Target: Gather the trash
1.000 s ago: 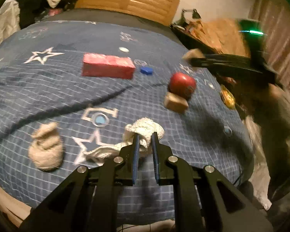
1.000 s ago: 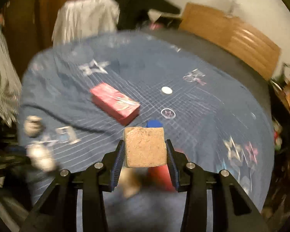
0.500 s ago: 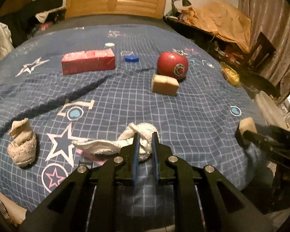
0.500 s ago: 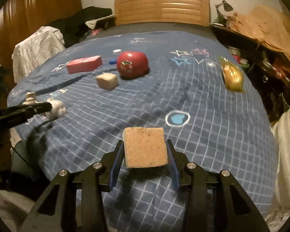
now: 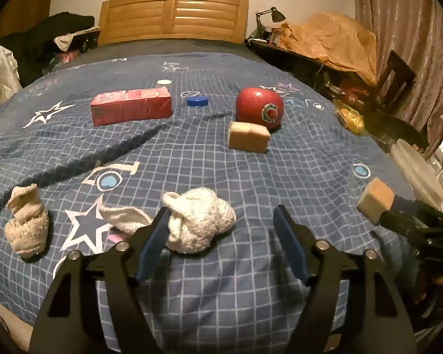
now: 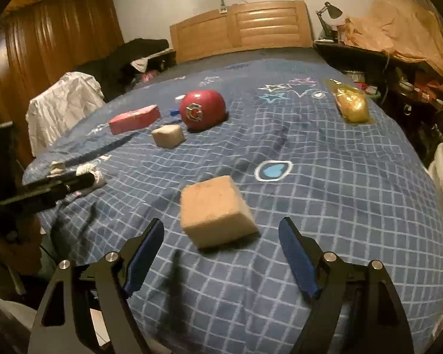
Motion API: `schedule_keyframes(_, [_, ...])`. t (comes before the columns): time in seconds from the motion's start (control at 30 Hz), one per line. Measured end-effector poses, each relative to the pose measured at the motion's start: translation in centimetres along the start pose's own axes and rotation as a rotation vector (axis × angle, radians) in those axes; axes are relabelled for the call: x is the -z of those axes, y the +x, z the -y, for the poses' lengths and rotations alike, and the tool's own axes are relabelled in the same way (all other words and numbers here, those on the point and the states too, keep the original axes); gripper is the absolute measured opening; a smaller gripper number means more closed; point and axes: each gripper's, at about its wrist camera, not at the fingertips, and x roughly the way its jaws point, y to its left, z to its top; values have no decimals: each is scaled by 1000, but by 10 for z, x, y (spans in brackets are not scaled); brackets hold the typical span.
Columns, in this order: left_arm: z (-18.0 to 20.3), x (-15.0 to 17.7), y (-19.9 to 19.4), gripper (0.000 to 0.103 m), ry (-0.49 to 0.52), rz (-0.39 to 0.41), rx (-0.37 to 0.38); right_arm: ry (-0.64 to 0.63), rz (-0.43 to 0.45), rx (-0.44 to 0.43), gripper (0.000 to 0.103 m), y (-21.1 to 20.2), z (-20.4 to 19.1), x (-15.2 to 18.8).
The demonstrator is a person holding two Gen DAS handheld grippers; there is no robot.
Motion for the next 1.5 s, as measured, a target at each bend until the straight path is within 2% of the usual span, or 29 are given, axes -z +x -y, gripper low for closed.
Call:
schedule_keyframes(0.1, [-7, 4, 6, 69, -16, -6, -24, -17, 25, -25, 76, 3, -6, 1])
schedule_keyframes(0.17, [-16, 6, 13, 65, -43, -27, -23, -22, 25, -24, 60, 9, -8, 1])
schedule_keyframes(0.23, [-19, 7, 15, 58, -41, -24, -31, -11, 10, -19, 50, 15, -6, 1])
schedule_keyframes(0.3, [-20, 6, 16, 44, -35, -19, -42, 5, 15, -26, 49, 16, -3, 2])
schedule_keyframes(0.4, [-26, 5, 18, 30, -61, -19, -56, 7, 17, -24, 47, 17, -2, 1])
schedule_keyframes(0.47, [-27, 4, 15, 28, -72, -18, -58, 12, 17, -27, 46, 17, -2, 2])
schedule_keyframes(0.77, [0, -10, -8, 26, -41, 9, -164, 40, 55, -22, 44, 1, 0, -2])
schedule_keyframes(0.9, [29, -27, -21, 26, 11, 31, -176, 52, 90, -12, 44, -19, 4, -11])
schedule_keyframes(1.07, [76, -52, -23, 26, 96, 62, -157, 43, 152, 27, 44, -57, 14, -24])
schedule_keyframes(1.23, [138, -80, -21, 26, 180, 110, -102, 51, 205, 122, 44, -105, 45, -38])
schedule_keyframes(1.5, [255, -114, -11, 26, 332, 167, 42, 136, 245, 322, 44, -189, 132, -57])
